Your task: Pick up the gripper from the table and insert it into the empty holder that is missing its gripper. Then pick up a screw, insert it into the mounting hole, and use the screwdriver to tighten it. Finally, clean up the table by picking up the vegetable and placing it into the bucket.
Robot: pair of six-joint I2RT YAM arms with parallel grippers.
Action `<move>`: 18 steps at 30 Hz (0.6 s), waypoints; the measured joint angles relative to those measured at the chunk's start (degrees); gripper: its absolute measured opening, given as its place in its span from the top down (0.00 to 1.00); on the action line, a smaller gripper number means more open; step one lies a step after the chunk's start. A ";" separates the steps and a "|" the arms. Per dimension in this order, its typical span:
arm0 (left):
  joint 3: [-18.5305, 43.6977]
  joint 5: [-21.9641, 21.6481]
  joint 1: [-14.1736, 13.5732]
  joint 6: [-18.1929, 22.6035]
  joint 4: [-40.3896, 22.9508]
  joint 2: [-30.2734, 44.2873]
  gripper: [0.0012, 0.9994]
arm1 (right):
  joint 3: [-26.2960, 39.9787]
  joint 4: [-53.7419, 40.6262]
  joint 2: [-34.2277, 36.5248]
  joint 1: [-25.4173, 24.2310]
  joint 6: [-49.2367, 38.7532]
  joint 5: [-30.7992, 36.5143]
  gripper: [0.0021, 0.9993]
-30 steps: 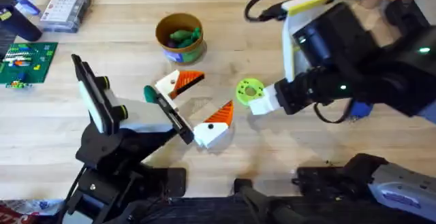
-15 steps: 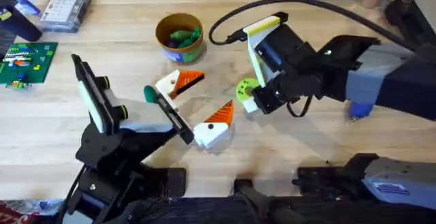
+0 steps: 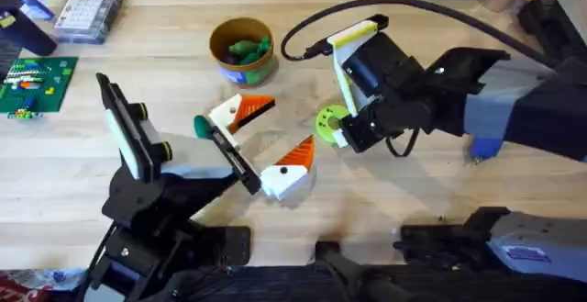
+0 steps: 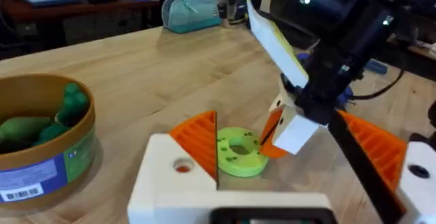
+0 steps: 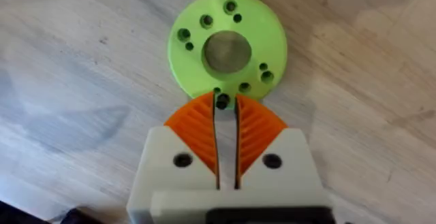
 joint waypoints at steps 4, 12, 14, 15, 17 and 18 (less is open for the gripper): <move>0.00 0.01 0.00 0.00 0.00 0.00 0.01 | 0.01 0.10 0.12 0.00 -0.09 0.31 0.96; 0.00 0.00 0.00 0.01 0.00 0.00 0.01 | 0.08 0.19 0.15 0.00 -0.23 0.09 1.00; 0.00 0.01 0.00 0.00 0.00 0.00 0.01 | 0.27 0.05 0.25 0.00 -0.24 0.08 1.00; 0.00 0.01 0.00 0.00 0.00 0.00 0.01 | 0.44 -0.09 0.30 0.00 -0.23 0.07 1.00; 0.00 0.02 0.00 0.00 0.00 0.00 0.01 | 0.81 -0.25 0.44 0.00 -0.22 0.04 1.00; 0.00 0.01 0.00 0.01 0.00 0.00 0.01 | 1.18 -0.77 0.49 0.00 -0.22 -0.03 1.00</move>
